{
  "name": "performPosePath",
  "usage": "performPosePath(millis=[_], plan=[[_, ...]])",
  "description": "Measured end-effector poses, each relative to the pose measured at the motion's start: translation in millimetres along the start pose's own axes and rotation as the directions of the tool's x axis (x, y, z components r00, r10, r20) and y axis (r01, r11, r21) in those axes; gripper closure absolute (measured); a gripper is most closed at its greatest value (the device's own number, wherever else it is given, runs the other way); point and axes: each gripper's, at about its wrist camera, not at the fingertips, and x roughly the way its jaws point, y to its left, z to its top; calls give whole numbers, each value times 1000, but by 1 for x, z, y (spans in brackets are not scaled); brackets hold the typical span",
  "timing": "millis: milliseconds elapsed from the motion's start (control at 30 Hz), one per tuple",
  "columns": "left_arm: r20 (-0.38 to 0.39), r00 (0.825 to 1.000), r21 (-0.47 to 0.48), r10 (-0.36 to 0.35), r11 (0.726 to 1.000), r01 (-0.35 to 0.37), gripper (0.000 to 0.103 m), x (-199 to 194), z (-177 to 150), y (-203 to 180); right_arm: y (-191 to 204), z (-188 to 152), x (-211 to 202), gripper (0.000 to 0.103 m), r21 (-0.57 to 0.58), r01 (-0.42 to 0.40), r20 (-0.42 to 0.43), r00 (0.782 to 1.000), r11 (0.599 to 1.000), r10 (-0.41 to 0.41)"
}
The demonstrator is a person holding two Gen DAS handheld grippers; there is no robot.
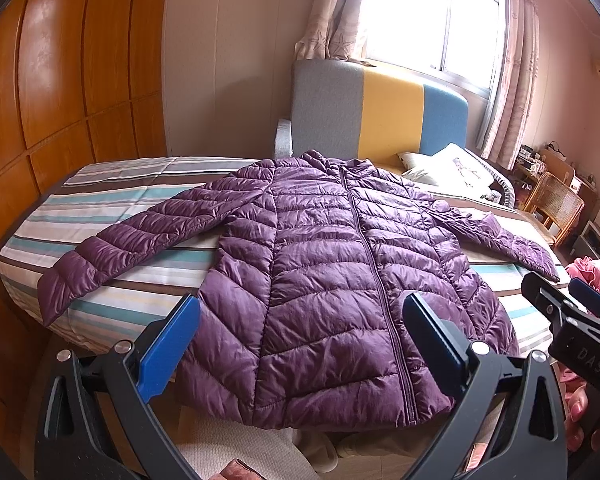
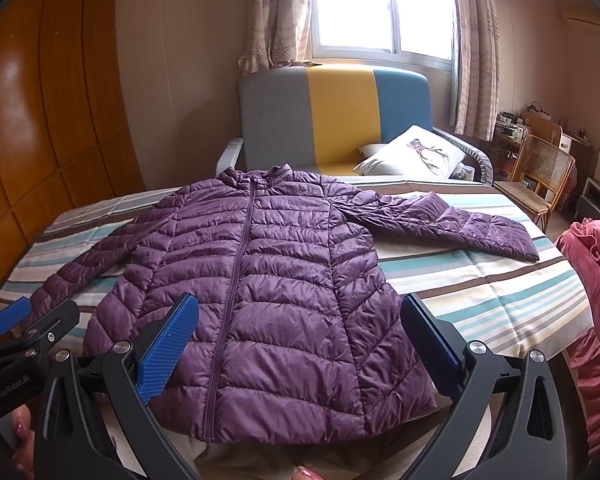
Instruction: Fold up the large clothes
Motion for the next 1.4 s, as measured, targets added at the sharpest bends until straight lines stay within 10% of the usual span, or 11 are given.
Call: performPosePath(millis=[667,900,1233,1400], plan=[[-67,993,25,94,995,-92,2,93,16,16,-78,12,91,3,146,34,-73,997,989,-23],[-117,977,105,180,980,-168,2,164,30,14,-137,18,158,3,198,188,-201,968,962,-147],[-192,962,84,196,980,-182,2,231,47,21,-264,30,232,15,460,338,-277,933,821,-228],[-178,958,90,226,973,-213,2,255,54,27,-322,24,262,18,630,382,-315,922,676,-227]])
